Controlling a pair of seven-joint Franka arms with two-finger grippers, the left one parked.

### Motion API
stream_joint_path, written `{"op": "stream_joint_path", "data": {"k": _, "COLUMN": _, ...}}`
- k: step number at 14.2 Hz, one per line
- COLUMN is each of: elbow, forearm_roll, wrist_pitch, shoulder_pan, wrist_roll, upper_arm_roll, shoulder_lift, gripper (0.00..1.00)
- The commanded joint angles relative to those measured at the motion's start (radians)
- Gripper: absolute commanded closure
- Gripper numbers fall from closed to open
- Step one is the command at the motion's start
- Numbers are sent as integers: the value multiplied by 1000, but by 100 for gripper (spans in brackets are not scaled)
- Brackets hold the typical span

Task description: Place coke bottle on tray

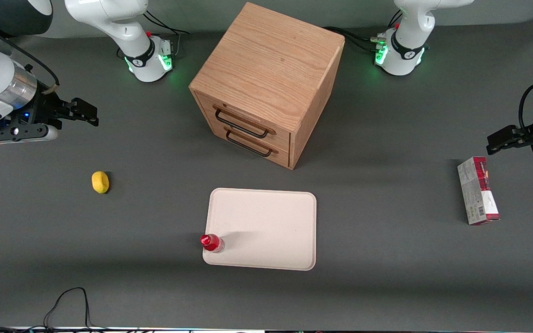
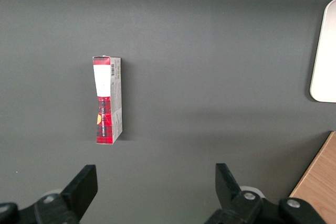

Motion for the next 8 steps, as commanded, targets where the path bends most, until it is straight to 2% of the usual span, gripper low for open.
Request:
{"op": "stream_joint_path", "data": {"k": 1, "elbow": 33, "forearm_roll": 9, "wrist_pitch": -38, "shoulder_pan": -76, "wrist_roll": -26, "upper_arm_roll": 73, "shoulder_lift": 1, "gripper": 0}}
{"op": "stream_joint_path", "data": {"k": 8, "elbow": 82, "forearm_roll": 18, "wrist_pitch": -102, "shoulder_pan": -55, "wrist_roll": -87, "upper_arm_roll": 58, "shoulder_lift": 8, "gripper": 0}}
